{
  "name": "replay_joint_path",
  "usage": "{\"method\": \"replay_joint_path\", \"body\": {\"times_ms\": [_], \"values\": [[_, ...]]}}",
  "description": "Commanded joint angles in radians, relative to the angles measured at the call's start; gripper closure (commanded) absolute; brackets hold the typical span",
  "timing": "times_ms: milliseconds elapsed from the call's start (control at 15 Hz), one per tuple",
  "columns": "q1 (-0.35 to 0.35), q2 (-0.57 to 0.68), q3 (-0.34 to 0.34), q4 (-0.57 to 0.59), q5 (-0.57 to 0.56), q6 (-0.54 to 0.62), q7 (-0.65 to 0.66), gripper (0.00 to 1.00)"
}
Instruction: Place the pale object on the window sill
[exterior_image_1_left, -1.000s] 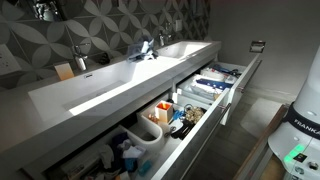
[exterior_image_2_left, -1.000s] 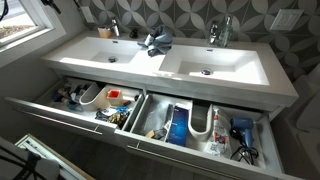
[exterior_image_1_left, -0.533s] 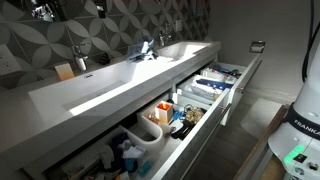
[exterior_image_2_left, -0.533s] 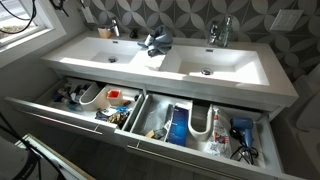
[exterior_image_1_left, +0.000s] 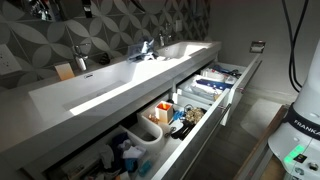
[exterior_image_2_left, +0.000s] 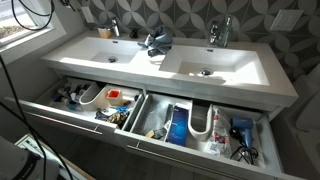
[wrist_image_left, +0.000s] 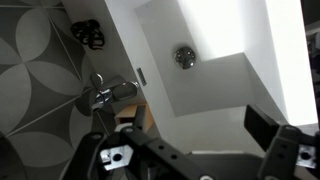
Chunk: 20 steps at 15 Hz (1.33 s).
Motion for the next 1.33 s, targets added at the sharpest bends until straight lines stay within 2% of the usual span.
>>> {"method": "replay_joint_path", "body": {"times_ms": [0, 400, 467, 1000, 1200, 1267], "values": [[0.005, 0.004, -0.004, 0.01, 0.0, -0.005, -0.002, 0.0], [0.005, 0.004, -0.004, 0.012, 0.0, -0.005, -0.004, 0.0], [0.002, 0.031, 0.007, 0.036, 0.018, 0.016, -0.045, 0.0], [0.042, 0.375, 0.031, 0.375, 0.043, 0.028, -0.329, 0.0], [0.065, 0.499, 0.028, 0.502, 0.066, 0.044, -0.4, 0.0], [0.064, 0.545, 0.047, 0.554, 0.058, 0.036, -0.408, 0.0]]}}
